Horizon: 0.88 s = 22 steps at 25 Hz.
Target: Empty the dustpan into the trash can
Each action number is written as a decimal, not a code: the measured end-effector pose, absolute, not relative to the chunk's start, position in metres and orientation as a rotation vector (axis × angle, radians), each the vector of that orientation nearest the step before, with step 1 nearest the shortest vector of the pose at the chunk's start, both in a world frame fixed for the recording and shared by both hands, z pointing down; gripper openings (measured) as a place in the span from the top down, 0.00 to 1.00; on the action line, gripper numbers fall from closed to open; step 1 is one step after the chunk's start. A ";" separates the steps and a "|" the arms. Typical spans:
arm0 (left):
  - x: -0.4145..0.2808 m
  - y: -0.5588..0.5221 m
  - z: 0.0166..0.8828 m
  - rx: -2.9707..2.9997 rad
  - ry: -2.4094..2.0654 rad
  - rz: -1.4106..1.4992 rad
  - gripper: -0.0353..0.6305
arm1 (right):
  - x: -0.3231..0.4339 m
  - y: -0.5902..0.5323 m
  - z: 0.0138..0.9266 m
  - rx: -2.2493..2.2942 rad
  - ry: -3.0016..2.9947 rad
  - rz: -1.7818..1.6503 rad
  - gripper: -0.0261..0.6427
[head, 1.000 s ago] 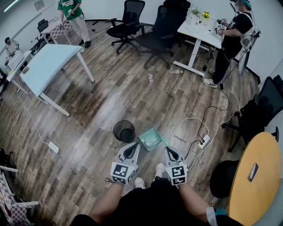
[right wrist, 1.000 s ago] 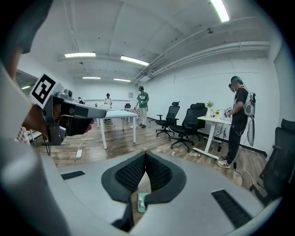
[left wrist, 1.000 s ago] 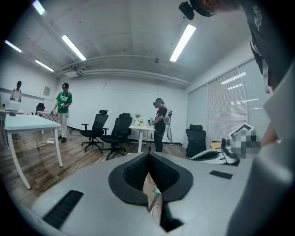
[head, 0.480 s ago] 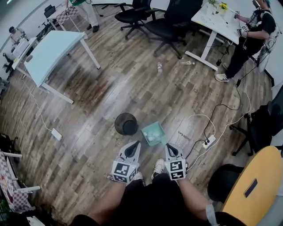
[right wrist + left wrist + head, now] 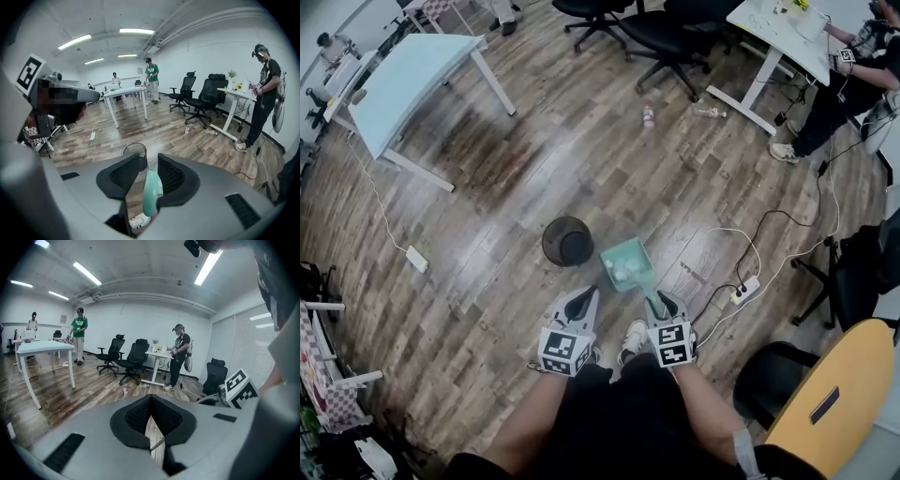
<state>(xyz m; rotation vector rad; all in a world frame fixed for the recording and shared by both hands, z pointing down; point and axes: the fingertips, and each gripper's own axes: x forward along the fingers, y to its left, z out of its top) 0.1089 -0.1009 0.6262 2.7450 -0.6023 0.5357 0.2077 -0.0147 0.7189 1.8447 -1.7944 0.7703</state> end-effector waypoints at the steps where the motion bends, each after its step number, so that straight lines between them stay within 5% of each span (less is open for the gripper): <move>1: 0.107 -0.102 0.628 2.740 -0.598 0.540 0.93 | 0.206 -0.015 0.724 1.835 -1.786 0.797 0.75; 8: 0.087 -0.112 0.654 2.696 -0.609 0.588 0.93 | 0.201 -0.019 0.766 1.752 -1.724 0.887 0.59; 22: 0.051 -0.105 0.696 2.616 -0.653 0.665 0.93 | 0.208 -0.031 0.849 1.701 -1.585 1.074 0.55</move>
